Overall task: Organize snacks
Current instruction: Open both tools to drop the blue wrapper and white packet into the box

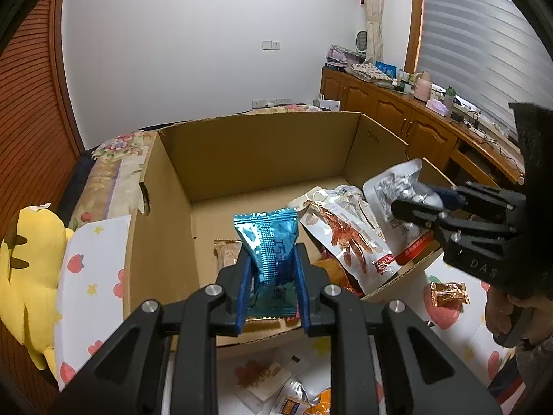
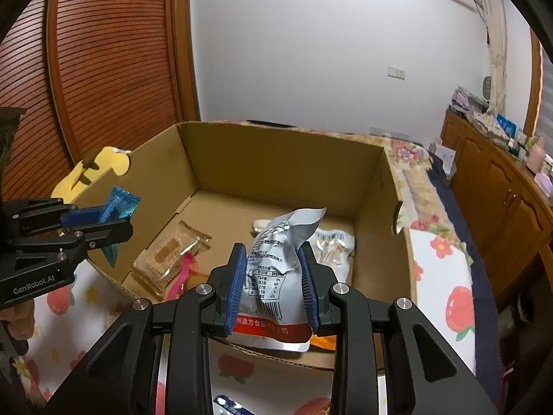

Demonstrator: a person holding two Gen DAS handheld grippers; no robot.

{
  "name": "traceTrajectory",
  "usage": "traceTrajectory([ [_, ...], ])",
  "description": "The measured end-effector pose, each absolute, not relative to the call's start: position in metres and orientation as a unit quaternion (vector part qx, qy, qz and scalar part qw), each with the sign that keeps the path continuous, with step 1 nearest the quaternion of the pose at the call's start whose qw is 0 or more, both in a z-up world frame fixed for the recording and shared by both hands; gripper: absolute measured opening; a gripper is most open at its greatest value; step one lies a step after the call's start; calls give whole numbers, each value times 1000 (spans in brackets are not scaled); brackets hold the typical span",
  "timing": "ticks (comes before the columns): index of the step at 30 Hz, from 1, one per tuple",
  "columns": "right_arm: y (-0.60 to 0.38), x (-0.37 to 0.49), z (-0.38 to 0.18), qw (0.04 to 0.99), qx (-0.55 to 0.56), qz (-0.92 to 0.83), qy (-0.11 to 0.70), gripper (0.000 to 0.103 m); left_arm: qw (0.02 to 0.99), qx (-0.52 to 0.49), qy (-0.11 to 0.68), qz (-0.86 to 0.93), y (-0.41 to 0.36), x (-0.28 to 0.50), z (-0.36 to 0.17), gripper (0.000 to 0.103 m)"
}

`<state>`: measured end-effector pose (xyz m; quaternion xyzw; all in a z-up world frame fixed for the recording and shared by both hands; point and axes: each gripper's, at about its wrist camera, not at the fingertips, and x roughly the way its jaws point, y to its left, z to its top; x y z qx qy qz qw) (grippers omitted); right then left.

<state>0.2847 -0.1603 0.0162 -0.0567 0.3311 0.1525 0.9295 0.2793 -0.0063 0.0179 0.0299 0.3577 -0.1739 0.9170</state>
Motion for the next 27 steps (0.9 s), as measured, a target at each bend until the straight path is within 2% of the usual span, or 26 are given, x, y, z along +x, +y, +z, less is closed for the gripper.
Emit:
traceTrajectory([
  [3, -160, 285, 12, 927, -55, 157, 337, 29, 917, 26, 359, -173, -6, 279, 17, 27],
  [5, -162, 285, 12, 926, -52, 160, 339, 32, 918, 24, 358, -171, -5, 279, 17, 52],
  [9, -168, 285, 11, 923, -35, 172, 343, 34, 915, 11, 357, -186, -4, 277, 15, 53],
  [11, -169, 283, 11, 927, -44, 158, 337, 49, 915, 8, 357, -186, -3, 276, 16, 53],
  [15, -174, 273, 16, 929, -42, 171, 325, 51, 920, 10, 345, -186, -4, 267, 22, 55],
  [19, -177, 249, 28, 936, -52, 174, 303, 52, 929, 37, 324, -177, -10, 249, 32, 62],
  [21, -178, 232, 35, 940, -61, 171, 288, 55, 934, 46, 309, -175, -13, 236, 37, 70],
  [23, -179, 213, 40, 944, -66, 172, 275, 60, 940, 54, 289, -174, -14, 223, 44, 89],
  [27, -184, 179, 40, 944, -67, 177, 270, 64, 946, 69, 262, -178, -16, 195, 53, 91],
])
